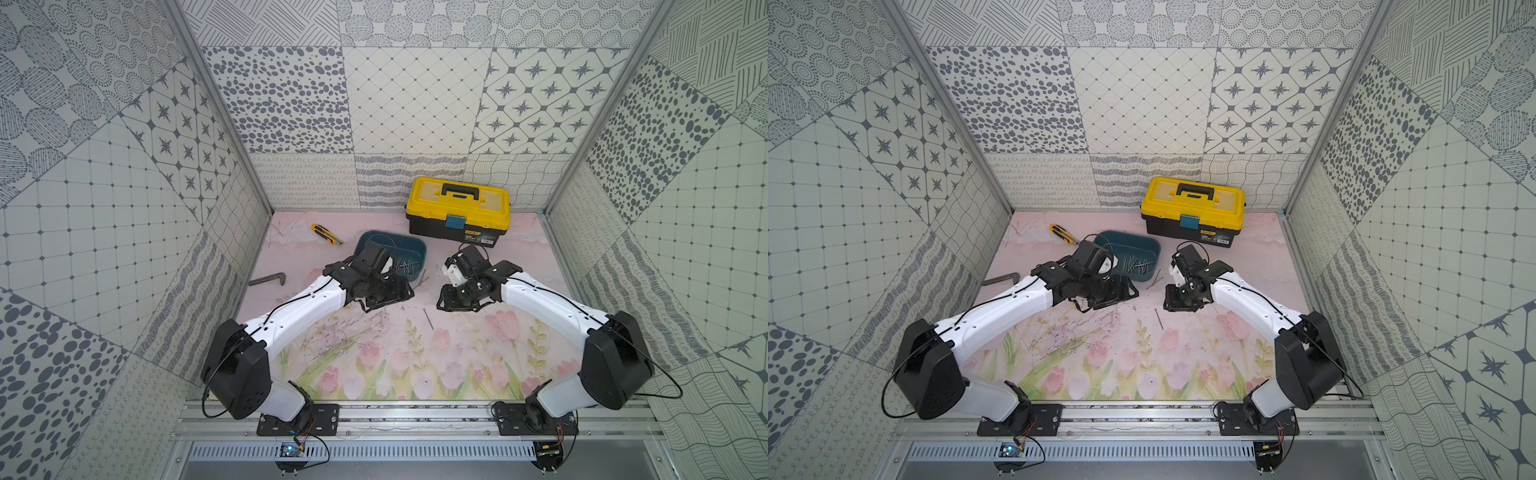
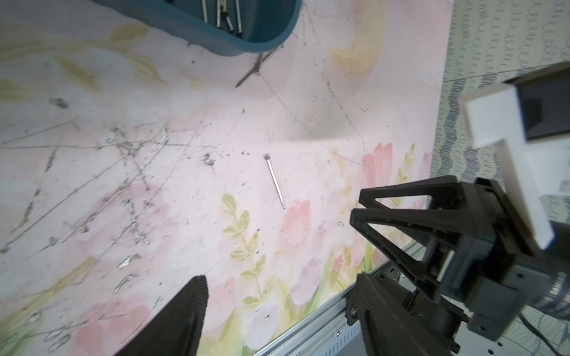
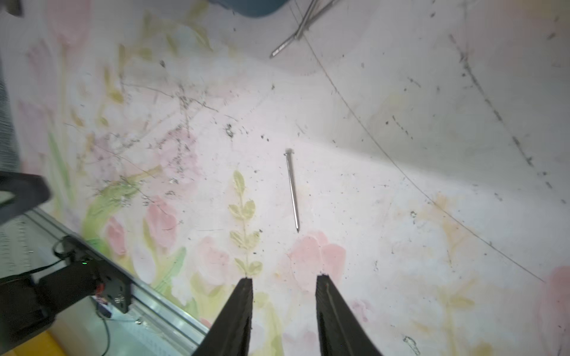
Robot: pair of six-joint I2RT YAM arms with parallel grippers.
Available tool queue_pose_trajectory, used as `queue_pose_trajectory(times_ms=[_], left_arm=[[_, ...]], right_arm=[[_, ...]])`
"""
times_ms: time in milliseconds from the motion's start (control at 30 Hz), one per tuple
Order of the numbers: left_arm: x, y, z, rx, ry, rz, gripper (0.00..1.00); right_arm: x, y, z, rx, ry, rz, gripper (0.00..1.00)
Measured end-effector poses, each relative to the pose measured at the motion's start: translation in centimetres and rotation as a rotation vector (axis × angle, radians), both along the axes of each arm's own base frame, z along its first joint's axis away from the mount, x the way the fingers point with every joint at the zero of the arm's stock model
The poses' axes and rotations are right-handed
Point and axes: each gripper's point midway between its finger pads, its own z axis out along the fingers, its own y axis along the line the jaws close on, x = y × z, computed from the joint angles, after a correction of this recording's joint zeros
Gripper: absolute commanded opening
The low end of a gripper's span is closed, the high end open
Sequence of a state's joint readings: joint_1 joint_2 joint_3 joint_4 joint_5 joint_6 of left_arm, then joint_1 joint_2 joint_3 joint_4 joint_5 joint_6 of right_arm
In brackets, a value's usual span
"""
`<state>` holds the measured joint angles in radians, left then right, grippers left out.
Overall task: Put the nails on the desktop into the storage box
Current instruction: Pick up the nail from the center of the board.
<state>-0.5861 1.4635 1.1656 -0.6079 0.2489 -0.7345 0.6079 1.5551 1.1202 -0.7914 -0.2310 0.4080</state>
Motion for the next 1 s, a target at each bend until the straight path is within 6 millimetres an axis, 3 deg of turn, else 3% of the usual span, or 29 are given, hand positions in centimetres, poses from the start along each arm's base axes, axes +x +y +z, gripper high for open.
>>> queue_pose_trajectory(times_ms=[200,367,533,567,767,1000], left_arm=[[-1.7,4.2,-0.5,0.098,0.020,0.058,0.83],[-3.3,7.4,-0.5,0.124,0.034,0.115,0.83],[-4.5,9.2,-0.5,0.135,0.046,0.149,0.83],[-4.6,9.4,-0.5,0.136,0.047,0.152,0.83],[-5.3,10.2,-0.3,0.143,0.048,0.157,0.84],[-5.6,10.7,-0.6,0.151,0.054,0.158,0.84]], right_arm=[[-0.9,1.8,-4.7,-0.174,0.024,0.139,0.40],[1.4,3.1,-6.3,-0.240,-0.023,0.173,0.40],[3.5,3.6,-7.7,-0.290,-0.061,0.176,0.38],[3.8,3.6,-7.8,-0.297,-0.067,0.177,0.36],[5.4,4.7,-7.9,-0.296,-0.105,0.178,0.00],[5.6,4.5,-7.9,-0.316,-0.135,0.187,0.00]])
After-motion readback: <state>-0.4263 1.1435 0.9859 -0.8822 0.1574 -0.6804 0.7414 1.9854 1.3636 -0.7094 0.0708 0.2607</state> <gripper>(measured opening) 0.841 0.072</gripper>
